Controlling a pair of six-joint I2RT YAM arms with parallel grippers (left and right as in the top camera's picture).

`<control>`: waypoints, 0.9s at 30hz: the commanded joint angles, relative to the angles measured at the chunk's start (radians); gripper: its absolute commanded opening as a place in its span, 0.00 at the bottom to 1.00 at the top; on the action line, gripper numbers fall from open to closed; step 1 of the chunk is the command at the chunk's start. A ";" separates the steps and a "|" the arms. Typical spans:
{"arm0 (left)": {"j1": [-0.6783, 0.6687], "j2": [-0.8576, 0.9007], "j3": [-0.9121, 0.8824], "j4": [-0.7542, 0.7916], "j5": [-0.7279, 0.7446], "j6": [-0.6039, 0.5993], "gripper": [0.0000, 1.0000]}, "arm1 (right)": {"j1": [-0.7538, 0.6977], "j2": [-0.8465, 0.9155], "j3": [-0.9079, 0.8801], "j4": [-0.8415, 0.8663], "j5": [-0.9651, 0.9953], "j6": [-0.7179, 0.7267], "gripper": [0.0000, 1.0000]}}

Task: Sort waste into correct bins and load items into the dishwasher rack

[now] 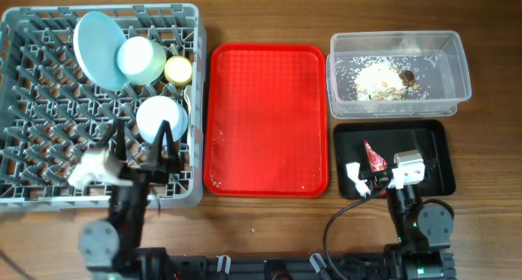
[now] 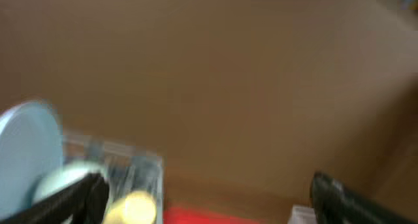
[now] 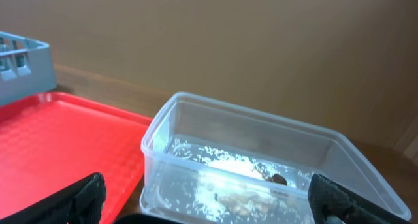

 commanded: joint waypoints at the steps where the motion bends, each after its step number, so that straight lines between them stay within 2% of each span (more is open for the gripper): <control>1: 0.011 -0.075 -0.190 0.032 0.064 -0.002 1.00 | -0.002 -0.007 0.000 0.002 0.014 0.017 1.00; 5: 0.011 -0.143 -0.194 -0.318 -0.027 -0.002 1.00 | -0.002 -0.007 0.000 0.002 0.014 0.017 1.00; 7: 0.008 -0.171 -0.195 -0.331 -0.120 0.056 1.00 | -0.002 -0.007 0.000 0.002 0.014 0.017 1.00; 8: 0.009 -0.181 -0.195 -0.330 -0.122 0.142 1.00 | -0.002 -0.006 0.000 0.002 0.014 0.017 1.00; 10: 0.008 -0.181 -0.195 -0.333 -0.124 0.203 1.00 | -0.002 -0.006 0.000 0.002 0.014 0.017 1.00; 27: 0.008 -0.181 -0.195 -0.330 -0.129 0.204 1.00 | -0.002 -0.007 0.000 0.002 0.014 0.017 1.00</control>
